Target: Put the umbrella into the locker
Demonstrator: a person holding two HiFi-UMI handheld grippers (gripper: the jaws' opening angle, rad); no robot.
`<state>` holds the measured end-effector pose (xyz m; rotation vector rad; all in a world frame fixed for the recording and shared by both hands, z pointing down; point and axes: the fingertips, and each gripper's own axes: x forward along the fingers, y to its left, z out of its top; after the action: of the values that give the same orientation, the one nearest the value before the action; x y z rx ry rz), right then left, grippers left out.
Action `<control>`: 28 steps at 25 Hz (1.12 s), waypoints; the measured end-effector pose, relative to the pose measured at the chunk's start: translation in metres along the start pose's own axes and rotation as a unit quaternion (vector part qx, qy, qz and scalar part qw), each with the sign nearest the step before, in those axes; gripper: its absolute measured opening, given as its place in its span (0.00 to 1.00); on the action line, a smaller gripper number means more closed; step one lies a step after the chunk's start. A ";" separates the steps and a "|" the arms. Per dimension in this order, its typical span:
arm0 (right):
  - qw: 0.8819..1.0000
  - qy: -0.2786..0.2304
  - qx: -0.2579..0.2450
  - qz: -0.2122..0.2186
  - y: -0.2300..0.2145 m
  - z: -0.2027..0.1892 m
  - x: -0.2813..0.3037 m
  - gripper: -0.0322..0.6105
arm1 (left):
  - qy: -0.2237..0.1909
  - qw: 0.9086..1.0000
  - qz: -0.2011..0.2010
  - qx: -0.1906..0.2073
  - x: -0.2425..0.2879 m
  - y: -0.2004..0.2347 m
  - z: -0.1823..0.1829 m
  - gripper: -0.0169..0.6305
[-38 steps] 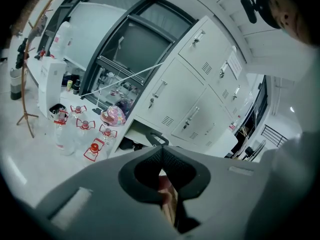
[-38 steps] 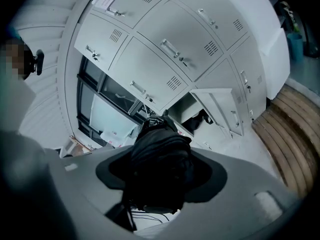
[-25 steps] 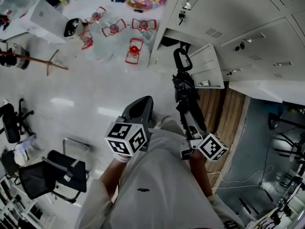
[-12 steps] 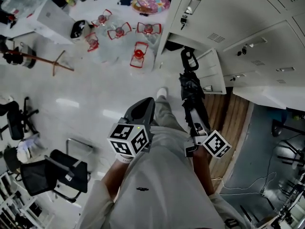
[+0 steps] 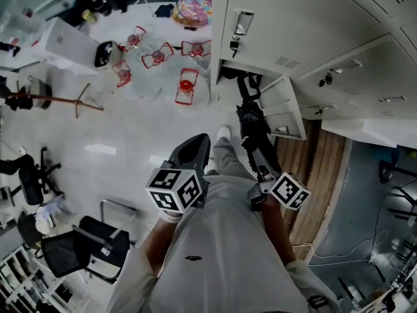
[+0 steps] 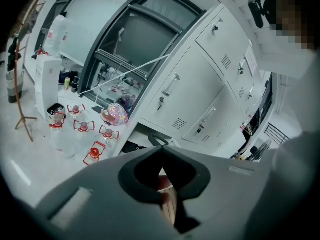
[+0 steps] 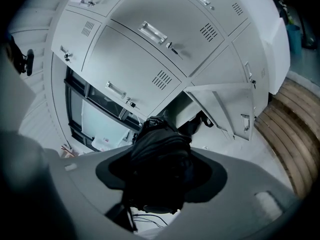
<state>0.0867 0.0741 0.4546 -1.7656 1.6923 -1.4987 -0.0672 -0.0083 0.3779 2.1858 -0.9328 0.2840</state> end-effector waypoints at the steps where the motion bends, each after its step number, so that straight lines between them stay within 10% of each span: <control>1: 1.000 0.003 0.003 0.000 -0.002 0.002 0.005 0.47 | 0.002 1.000 -0.001 0.000 0.006 -0.001 0.002 0.05; 28: 0.996 0.057 -0.070 -0.026 -0.051 0.053 0.133 0.47 | 0.018 0.998 0.036 0.041 0.113 0.024 0.036 0.05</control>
<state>0.1287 -0.0491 0.5338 -1.8372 1.8624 -1.5660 -0.0060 -0.1058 0.4168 2.2172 -0.9980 0.4025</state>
